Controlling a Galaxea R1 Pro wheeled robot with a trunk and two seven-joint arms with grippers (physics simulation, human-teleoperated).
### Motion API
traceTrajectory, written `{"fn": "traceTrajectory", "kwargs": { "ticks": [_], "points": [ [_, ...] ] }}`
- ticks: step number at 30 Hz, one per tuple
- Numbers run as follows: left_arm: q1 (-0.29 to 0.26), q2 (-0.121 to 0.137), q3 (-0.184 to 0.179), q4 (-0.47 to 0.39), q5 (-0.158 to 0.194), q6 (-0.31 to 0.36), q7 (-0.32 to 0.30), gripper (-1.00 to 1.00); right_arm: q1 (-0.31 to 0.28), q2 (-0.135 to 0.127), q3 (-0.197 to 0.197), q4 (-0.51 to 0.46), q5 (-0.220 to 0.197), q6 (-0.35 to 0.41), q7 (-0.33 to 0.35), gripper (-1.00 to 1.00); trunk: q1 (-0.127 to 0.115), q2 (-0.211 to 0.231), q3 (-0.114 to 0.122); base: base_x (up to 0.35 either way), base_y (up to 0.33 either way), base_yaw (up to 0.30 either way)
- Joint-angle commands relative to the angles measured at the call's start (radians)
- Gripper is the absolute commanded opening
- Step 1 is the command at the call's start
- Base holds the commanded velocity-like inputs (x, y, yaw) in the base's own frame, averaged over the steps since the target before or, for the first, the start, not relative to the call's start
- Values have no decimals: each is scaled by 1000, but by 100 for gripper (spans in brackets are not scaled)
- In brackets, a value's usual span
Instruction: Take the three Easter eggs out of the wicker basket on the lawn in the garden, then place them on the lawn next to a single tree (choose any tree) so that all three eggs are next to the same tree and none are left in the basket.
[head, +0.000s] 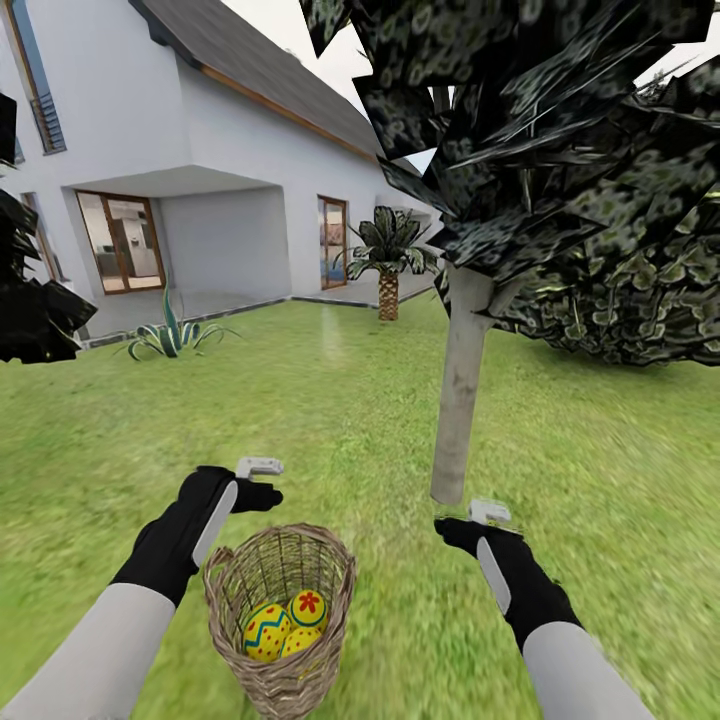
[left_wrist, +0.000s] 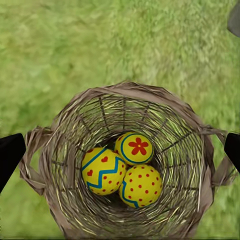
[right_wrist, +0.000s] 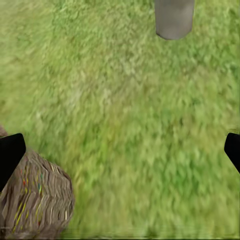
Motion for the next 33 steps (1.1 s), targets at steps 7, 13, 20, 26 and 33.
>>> {"fn": "traceTrajectory", "kwargs": {
  "ticks": [7, 13, 20, 26, 33],
  "points": [
    [-43, -1, -3, 96, 10, -2, 5, 100, 76, 8, 2, -28, -8, -57, -2, 100, -27, 49, 21, 0, 0, 0],
    [-81, -1, -2, 178, 13, -9, 3, 100, 111, 8, 2, -29, -7, -100, 4, 100, -50, 91, 40, 0, 0, 0],
    [-88, -2, -1, 207, 12, -13, 2, 100, 119, 5, -2, -28, -8, -107, 7, 100, -77, 140, 62, 0, 0, 0],
    [-151, -5, 0, 338, 17, -13, 0, 100, 120, 4, -3, -27, -8, -107, 7, 100, -100, 182, 80, 0, 0, 0],
    [-215, -6, 2, 464, 23, -11, -2, 100, 120, 5, -3, -26, -9, -107, 8, 100, -127, 231, 102, 0, 0, 0]
  ]
}}
